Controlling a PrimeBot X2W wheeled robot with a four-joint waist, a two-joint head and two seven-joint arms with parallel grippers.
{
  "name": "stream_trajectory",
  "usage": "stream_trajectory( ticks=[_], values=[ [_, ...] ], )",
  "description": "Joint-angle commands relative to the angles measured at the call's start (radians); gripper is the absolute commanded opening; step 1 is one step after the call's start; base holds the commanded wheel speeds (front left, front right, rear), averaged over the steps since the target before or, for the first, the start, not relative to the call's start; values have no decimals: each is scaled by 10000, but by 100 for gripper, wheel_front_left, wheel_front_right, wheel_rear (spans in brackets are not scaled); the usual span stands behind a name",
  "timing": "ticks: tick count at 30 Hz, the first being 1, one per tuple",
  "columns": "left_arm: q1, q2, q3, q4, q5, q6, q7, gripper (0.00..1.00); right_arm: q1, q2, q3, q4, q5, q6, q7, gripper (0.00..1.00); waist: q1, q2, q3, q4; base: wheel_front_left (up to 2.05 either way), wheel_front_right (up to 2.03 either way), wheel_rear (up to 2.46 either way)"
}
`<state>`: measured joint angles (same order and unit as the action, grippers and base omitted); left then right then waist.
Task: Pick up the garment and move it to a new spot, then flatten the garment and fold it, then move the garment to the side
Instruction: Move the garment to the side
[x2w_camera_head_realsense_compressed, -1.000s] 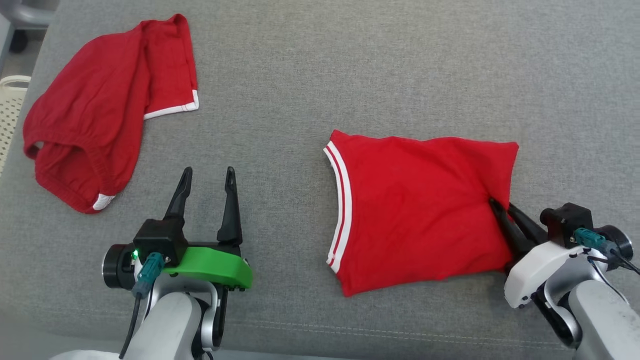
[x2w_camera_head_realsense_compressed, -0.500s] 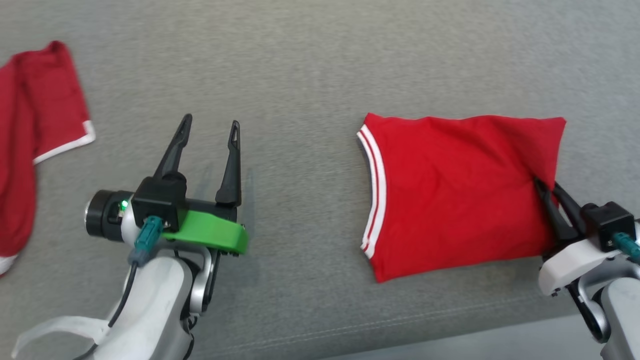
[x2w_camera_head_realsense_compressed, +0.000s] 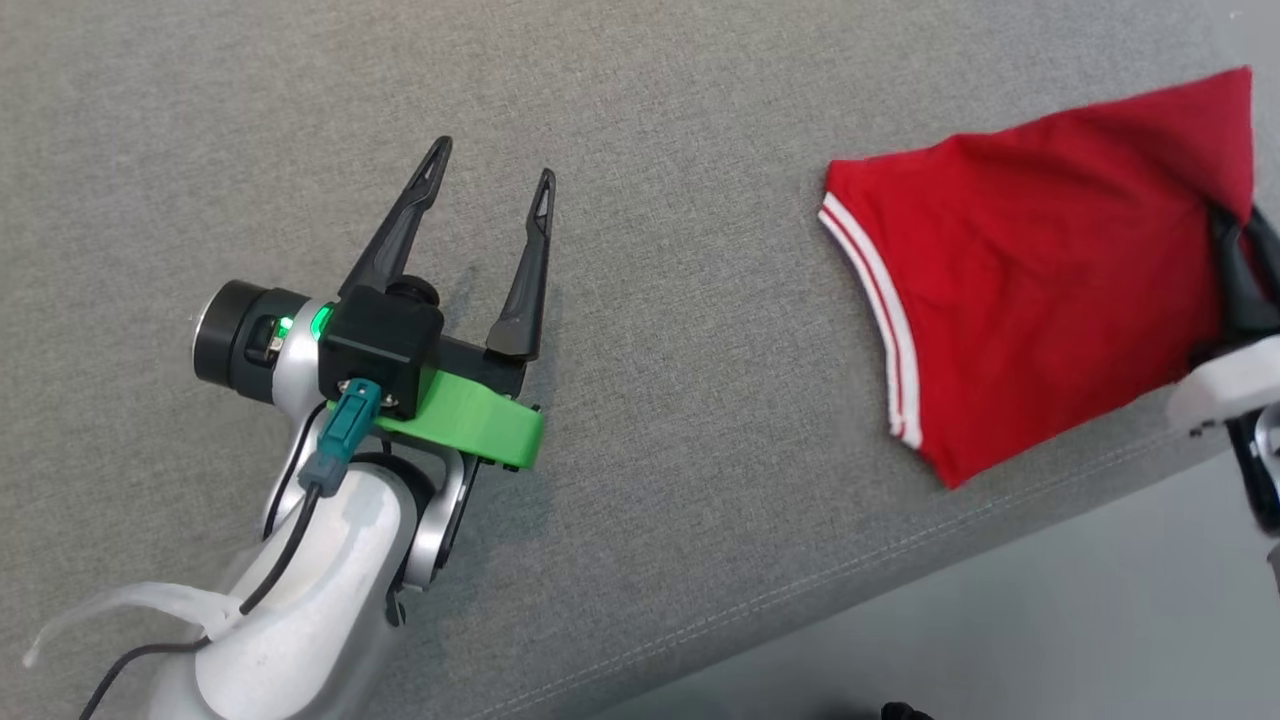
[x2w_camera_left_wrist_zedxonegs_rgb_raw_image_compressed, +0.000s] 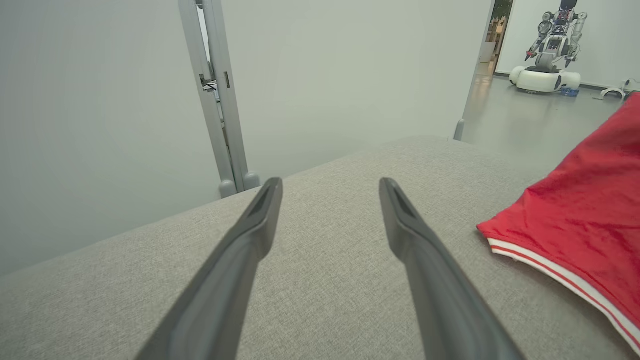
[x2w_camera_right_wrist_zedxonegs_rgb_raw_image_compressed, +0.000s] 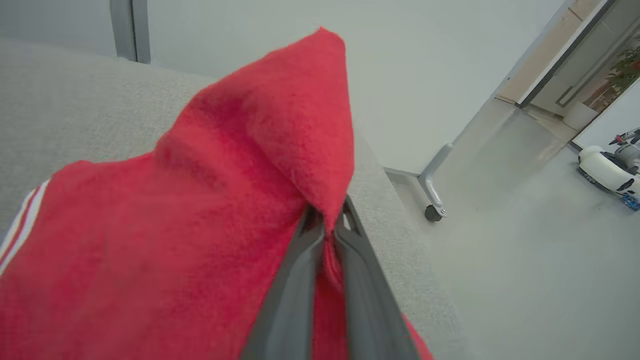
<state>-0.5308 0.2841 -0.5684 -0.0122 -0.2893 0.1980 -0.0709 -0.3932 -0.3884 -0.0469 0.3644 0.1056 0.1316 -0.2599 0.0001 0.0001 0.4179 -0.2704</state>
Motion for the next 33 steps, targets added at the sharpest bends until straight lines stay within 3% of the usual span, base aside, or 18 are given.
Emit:
stream_trajectory(
  ticks=[1, 14, 15, 16, 27, 33],
  values=[
    [-183, 39, -28, -90, 95, -3, 77, 100, -491, -126, -68, 60, 131, -18, -64, 0, -1, -1, 351, -201, 0, 0, 0],
    [-579, 78, -343, -592, 332, -12, 386, 100, -2803, -1056, -1508, 3044, 1338, -16, -64, 0, -1, -1, 1068, 488, 0, 0, 0],
    [-596, 88, -348, -616, 346, 0, 395, 100, -2845, -1144, -1707, 3485, 1293, -19, -60, 19, -1, -1, 1124, 518, 0, 0, 0],
    [-625, 93, -364, -616, 369, 5, 409, 100, -3041, -1094, -1756, 3369, 1319, -16, -71, 100, -1, -1, 1180, 542, 0, 0, 0],
    [-701, 69, -420, -531, 298, 45, 308, 100, -3074, -780, -2436, 3565, 800, -18, -61, 100, -1, -1, 1196, 599, 0, 0, 0],
    [-377, 76, -310, -346, 116, 137, 48, 100, -2831, -340, -2210, 2573, 1030, -18, -60, 100, -1, -1, 742, 705, 0, 0, 0]
  ],
)
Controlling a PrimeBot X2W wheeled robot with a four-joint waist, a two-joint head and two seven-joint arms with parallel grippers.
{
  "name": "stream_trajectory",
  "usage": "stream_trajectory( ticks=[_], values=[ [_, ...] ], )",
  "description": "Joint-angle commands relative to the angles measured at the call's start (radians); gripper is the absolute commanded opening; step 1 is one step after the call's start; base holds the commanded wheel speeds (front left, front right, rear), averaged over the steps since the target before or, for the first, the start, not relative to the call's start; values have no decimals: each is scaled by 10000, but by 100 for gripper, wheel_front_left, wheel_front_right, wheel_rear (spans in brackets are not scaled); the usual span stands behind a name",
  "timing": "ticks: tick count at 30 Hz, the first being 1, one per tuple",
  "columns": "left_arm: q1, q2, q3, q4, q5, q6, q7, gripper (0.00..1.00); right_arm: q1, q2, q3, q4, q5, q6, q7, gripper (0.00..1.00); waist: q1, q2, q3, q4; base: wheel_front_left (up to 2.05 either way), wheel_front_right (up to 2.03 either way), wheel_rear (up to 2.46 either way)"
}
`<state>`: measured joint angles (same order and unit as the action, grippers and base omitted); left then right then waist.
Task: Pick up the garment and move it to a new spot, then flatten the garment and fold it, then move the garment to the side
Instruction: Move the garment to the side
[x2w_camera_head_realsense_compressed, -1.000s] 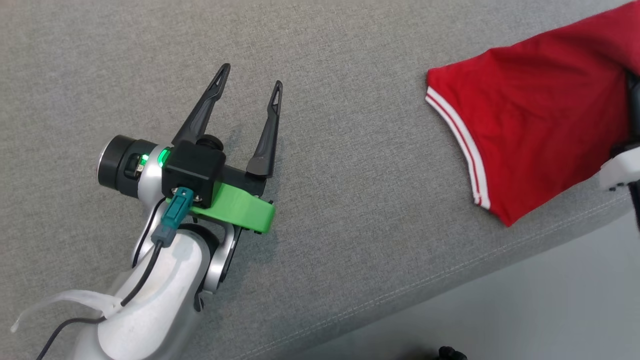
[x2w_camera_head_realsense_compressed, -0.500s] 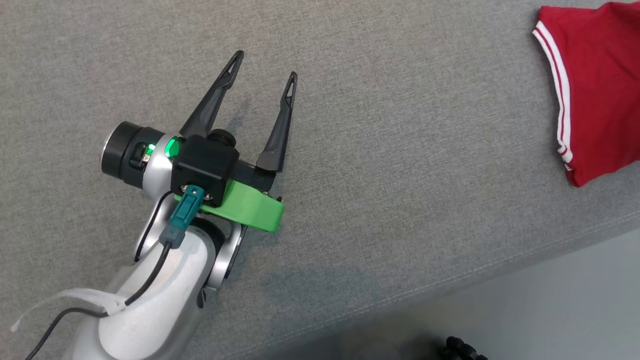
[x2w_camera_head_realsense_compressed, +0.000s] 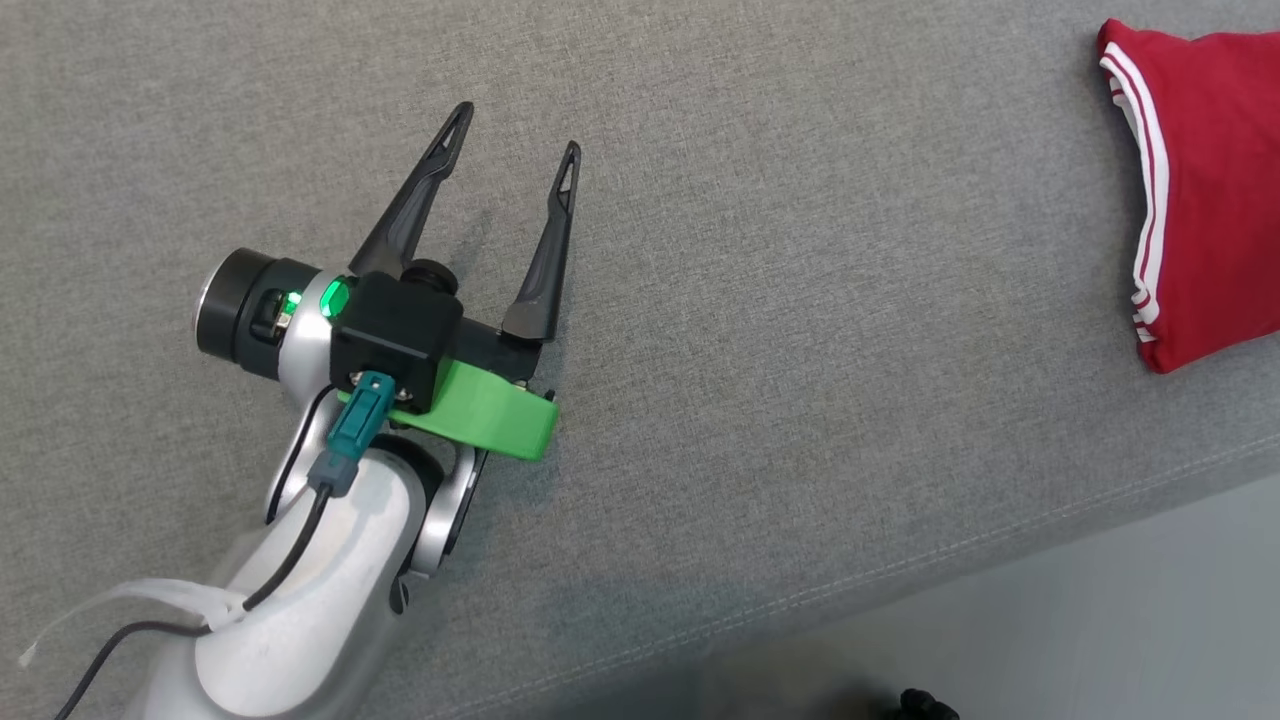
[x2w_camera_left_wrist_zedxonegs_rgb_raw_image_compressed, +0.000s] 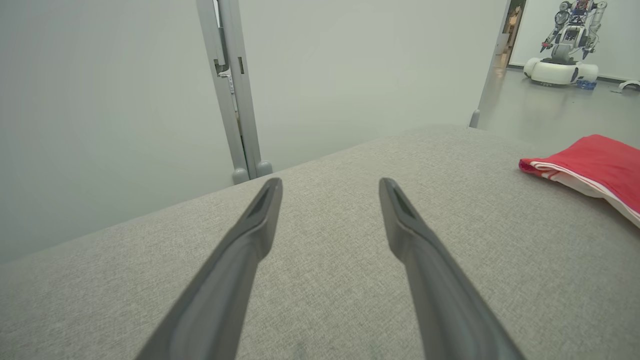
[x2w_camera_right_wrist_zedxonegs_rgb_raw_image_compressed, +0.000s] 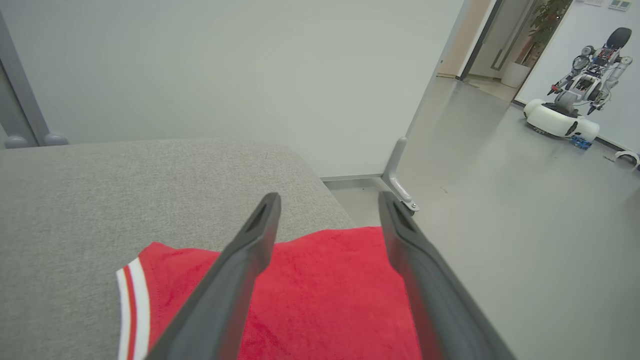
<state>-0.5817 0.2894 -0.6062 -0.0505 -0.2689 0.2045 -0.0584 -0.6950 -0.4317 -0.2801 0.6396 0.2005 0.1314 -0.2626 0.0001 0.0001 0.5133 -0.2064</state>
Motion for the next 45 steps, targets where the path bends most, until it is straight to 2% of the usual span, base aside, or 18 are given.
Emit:
stream_trajectory(
  ticks=[1, 5, 9, 17, 22, 28, 38, 45],
  values=[
    [209, 37, 111, 60, -132, 107, -127, 100, 259, 145, 284, -473, 169, -16, -33, 100, -1, -1, -310, 94, 0, 0, 0],
    [366, 53, 257, 101, -226, 220, -324, 100, 599, 400, 971, -1333, 661, -14, -33, 100, -1, -1, -650, 261, 0, 0, 0],
    [702, 69, 516, 188, -433, 434, -655, 100, 1273, 699, 1753, -2777, 1074, -16, -33, 100, -1, -1, -1139, 604, 0, 0, 0],
    [1694, 115, 1120, 308, -980, 840, -1390, 100, 2952, 1300, 2610, -4972, 762, -16, -33, 100, -1, -1, -2116, 1434, 0, 0, 0],
    [2503, 224, 1434, 362, -1317, 968, -1699, 100, 3905, 1744, 2884, -5504, 581, -18, -33, 100, -1, -1, -2759, 1881, 0, 0, 0],
    [3321, 259, 1762, 433, -1492, 1061, -1933, 100, 5085, 2306, 2612, -5899, 136, -16, -9, 100, -1, -1, -3435, 2300, 0, 0, 0],
    [4518, 324, 2029, 701, -1675, 933, -2051, 100, 6816, 3190, 2257, -6423, -480, -15, 399, 100, -1, -1, -4407, 2342, 0, 0, 0],
    [4892, 319, 2010, 945, -1659, 817, -2073, 100, 7483, 3292, 2259, -6655, -494, -15, 719, 100, -1, -1, -4826, 2282, 0, 0, 0]
  ],
)
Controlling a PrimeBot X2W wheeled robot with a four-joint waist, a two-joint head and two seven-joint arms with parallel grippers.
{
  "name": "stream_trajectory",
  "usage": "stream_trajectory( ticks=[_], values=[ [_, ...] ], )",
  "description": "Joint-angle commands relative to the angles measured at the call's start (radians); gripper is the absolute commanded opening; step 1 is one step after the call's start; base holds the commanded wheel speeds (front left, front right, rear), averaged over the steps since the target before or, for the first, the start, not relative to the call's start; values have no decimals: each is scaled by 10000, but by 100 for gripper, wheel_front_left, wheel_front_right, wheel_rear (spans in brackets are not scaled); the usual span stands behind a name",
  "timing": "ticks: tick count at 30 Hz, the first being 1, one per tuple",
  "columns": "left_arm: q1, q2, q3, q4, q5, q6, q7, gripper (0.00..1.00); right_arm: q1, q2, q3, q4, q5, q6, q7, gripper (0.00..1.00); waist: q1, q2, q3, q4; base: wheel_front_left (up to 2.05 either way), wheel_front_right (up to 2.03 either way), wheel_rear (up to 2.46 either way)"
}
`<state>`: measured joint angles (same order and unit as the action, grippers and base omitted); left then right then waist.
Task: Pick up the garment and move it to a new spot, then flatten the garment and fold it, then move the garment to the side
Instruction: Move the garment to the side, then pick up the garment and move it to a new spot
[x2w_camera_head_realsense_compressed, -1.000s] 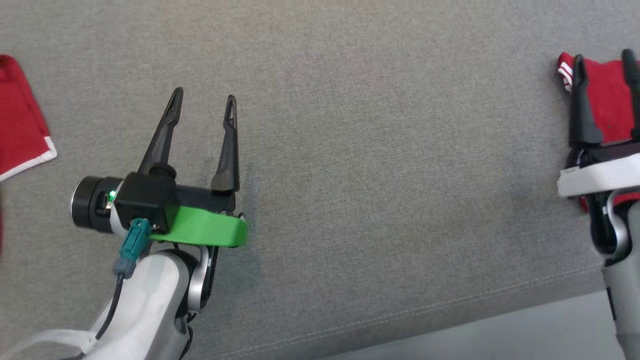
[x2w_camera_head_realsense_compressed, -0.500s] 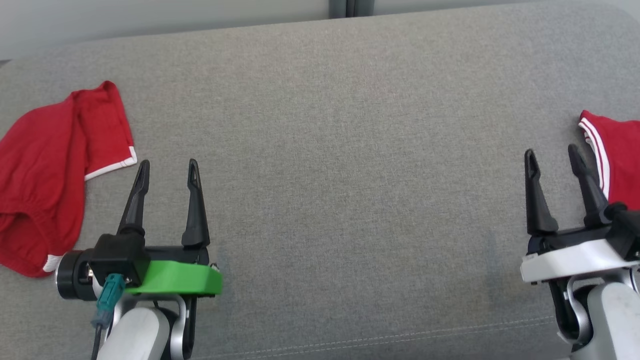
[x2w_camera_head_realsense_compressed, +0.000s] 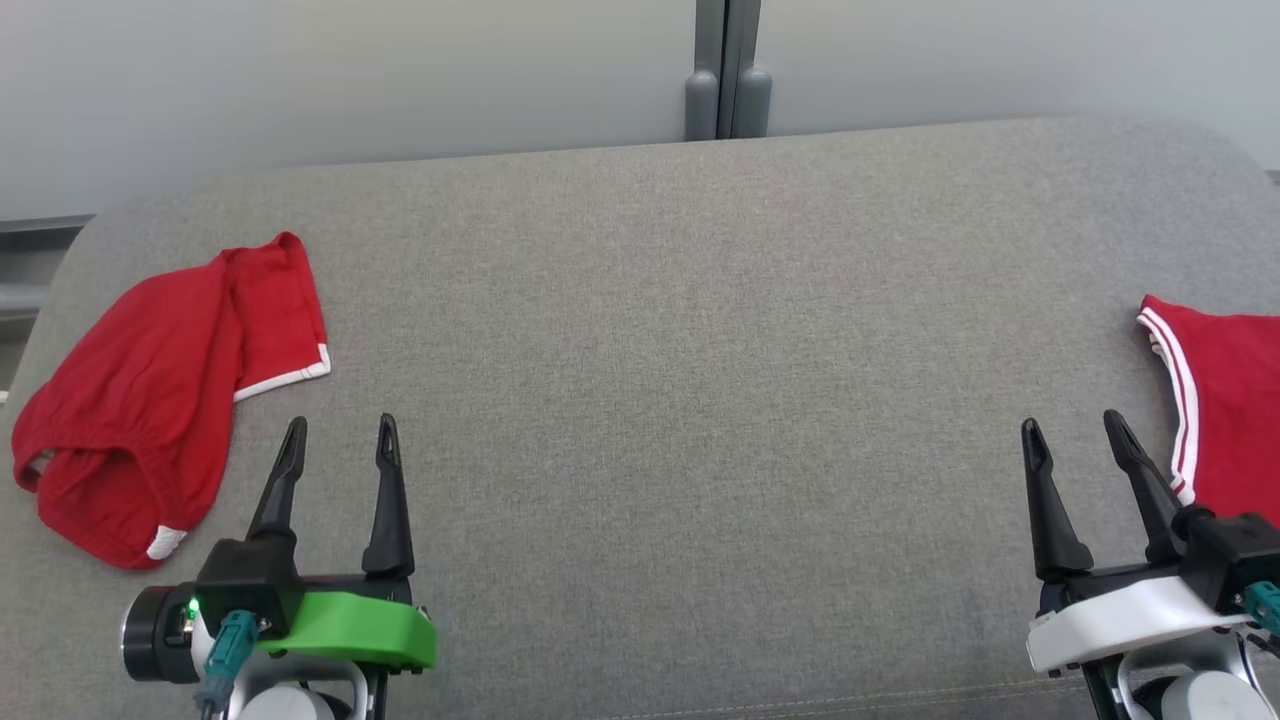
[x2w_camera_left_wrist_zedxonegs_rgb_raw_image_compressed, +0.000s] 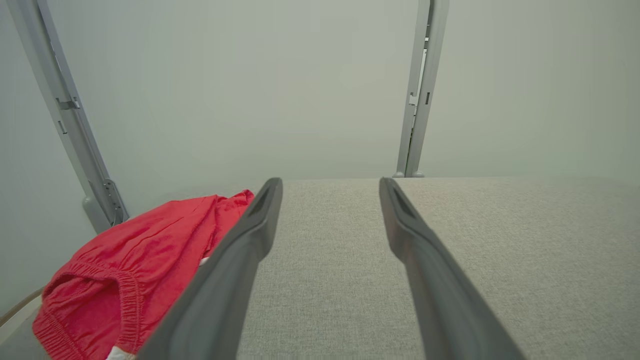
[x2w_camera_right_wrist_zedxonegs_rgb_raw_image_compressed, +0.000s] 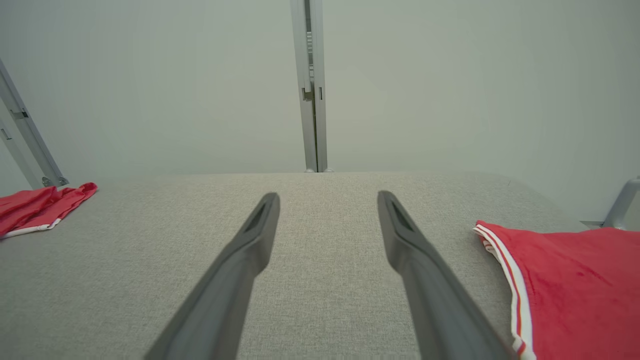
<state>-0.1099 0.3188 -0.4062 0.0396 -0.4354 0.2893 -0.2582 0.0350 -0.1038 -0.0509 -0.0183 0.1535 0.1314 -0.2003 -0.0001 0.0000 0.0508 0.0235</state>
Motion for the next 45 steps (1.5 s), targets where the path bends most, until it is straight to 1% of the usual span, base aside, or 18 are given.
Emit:
stream_trajectory(
  ticks=[1, 17, 45],
  values=[
    [211, 25, 10, 70, 9, -44, -77, 100, 260, 14, -47, -131, -24, -15, 123, 100, 1, 0, -247, -18, 0, 0, 0],
    [576, 93, -28, 480, -98, -173, -73, 100, 1052, 143, -330, -678, -96, -15, 538, 100, 1, 0, -663, -1, 0, 0, 0],
    [276, 142, -226, 616, -179, -156, -29, 100, 1072, 277, -374, -655, -60, -15, 558, 100, 1, 0, -591, 98, 0, 0, 0]
  ],
)
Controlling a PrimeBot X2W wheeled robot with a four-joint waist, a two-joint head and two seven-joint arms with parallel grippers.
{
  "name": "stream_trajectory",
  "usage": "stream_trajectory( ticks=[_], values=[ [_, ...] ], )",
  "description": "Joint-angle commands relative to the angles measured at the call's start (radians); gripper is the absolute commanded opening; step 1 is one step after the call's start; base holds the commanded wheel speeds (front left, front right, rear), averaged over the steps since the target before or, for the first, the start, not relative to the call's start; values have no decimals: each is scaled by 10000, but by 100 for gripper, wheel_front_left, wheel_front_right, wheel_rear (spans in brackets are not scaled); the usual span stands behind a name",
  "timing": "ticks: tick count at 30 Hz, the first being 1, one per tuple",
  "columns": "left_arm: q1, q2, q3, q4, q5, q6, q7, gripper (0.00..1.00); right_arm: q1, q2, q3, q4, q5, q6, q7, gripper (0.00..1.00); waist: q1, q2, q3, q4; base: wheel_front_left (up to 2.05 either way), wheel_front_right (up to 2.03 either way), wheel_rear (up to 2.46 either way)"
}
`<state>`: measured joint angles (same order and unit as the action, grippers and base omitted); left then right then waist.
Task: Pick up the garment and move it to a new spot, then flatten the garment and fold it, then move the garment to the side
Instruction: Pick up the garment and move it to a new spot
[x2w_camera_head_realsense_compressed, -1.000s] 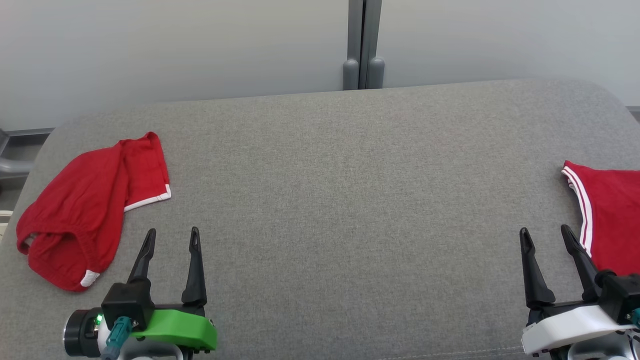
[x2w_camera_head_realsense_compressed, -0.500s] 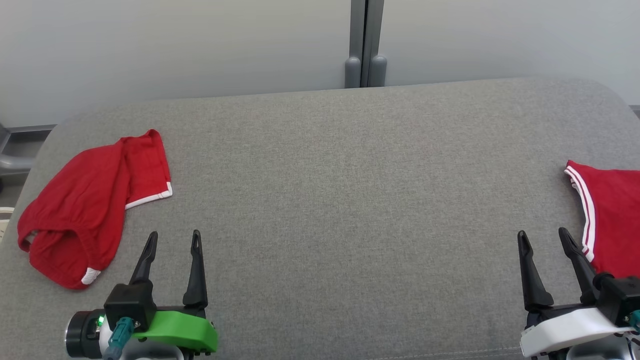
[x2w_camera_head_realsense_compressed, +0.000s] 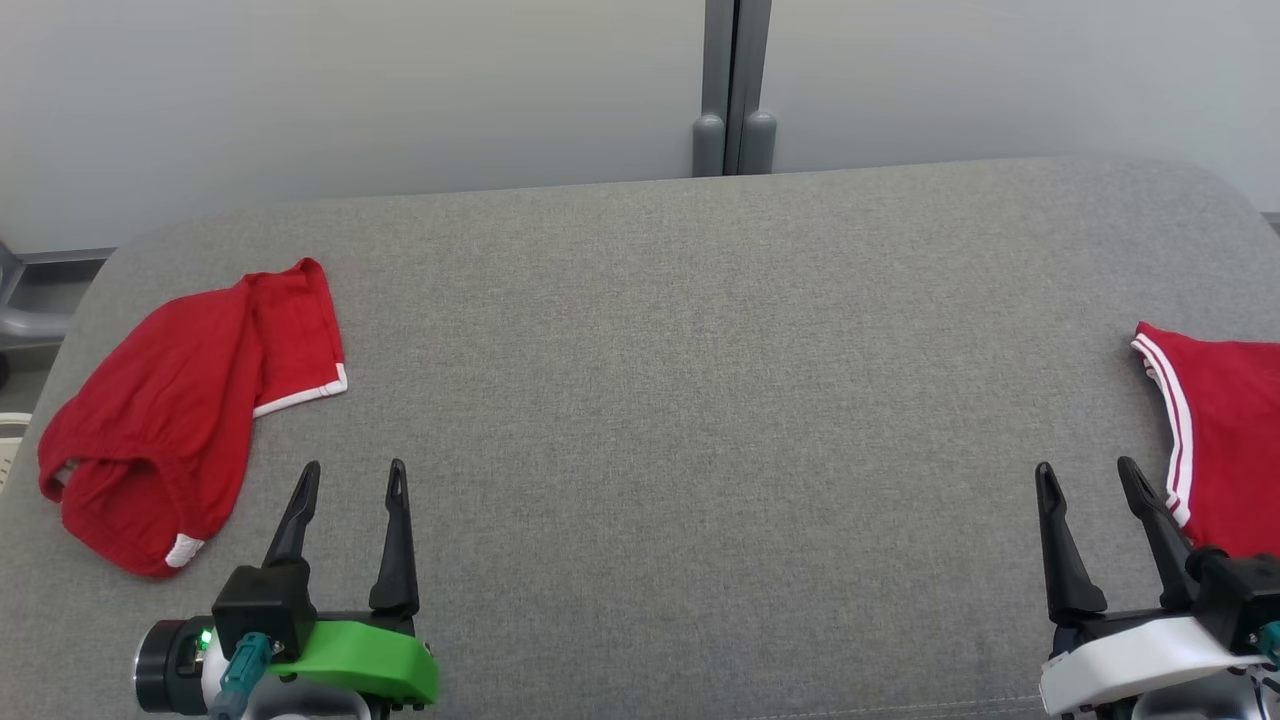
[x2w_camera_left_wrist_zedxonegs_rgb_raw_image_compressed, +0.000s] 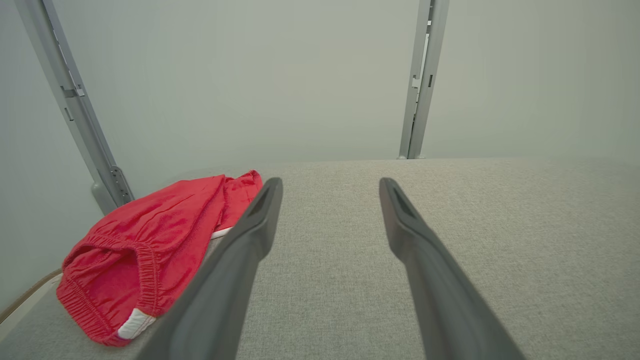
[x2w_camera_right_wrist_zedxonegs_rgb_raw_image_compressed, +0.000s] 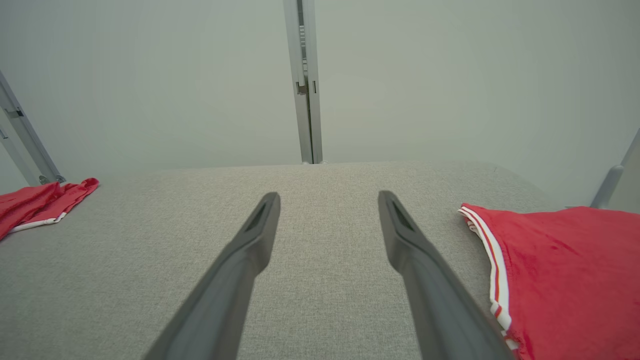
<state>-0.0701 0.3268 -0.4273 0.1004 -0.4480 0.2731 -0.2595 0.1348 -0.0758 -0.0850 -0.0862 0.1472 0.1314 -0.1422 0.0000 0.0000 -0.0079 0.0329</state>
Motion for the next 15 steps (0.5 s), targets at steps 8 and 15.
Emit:
stream_trajectory(
  ticks=[8, 15],
  values=[
    [-221, 51, -83, 41, -96, -47, 36, 100, 141, 37, -93, 92, -4, -15, -53, 100, 0, 0, -103, 167, 0, 0, 0],
    [-265, 19, 32, -77, -112, 56, 5, 100, 235, 72, 45, -49, 31, -15, -66, 100, 0, 0, -218, 1129, 0, 0, 0]
  ],
)
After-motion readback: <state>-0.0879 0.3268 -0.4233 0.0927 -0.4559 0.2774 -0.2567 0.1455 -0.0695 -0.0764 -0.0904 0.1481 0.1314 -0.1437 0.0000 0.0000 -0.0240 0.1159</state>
